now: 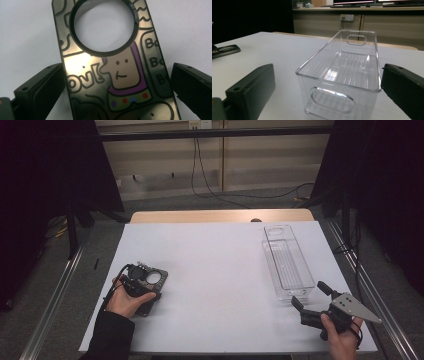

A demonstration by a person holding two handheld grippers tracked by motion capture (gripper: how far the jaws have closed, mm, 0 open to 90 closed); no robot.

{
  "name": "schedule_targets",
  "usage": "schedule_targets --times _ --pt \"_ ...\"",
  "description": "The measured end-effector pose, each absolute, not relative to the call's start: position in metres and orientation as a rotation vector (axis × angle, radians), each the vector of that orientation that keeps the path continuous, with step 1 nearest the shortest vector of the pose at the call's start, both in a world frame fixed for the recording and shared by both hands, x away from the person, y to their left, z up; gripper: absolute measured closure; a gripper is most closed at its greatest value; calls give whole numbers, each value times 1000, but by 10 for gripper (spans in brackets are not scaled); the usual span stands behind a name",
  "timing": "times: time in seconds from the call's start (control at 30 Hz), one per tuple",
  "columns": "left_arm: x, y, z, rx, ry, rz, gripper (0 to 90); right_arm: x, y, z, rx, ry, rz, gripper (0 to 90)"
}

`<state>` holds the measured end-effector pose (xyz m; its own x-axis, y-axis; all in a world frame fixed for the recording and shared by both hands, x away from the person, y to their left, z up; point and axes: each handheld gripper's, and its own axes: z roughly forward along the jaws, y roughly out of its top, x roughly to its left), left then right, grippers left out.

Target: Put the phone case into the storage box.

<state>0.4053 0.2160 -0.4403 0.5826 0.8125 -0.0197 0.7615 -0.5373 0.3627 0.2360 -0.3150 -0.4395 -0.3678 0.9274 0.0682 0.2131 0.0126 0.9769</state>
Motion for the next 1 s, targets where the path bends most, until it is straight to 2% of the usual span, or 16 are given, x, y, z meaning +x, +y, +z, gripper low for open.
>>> schedule_targets --times 0.47,0.67,1.0 --pt "404 218 -441 2478 1265 228 2 236 -315 -439 1181 1647 1401 0" --pt "404 218 -439 2469 1290 232 48 236 -315 -439 1177 1650 1398 0" --pt "403 217 -437 2467 1311 231 74 235 -315 -439 1176 1650 1395 0"
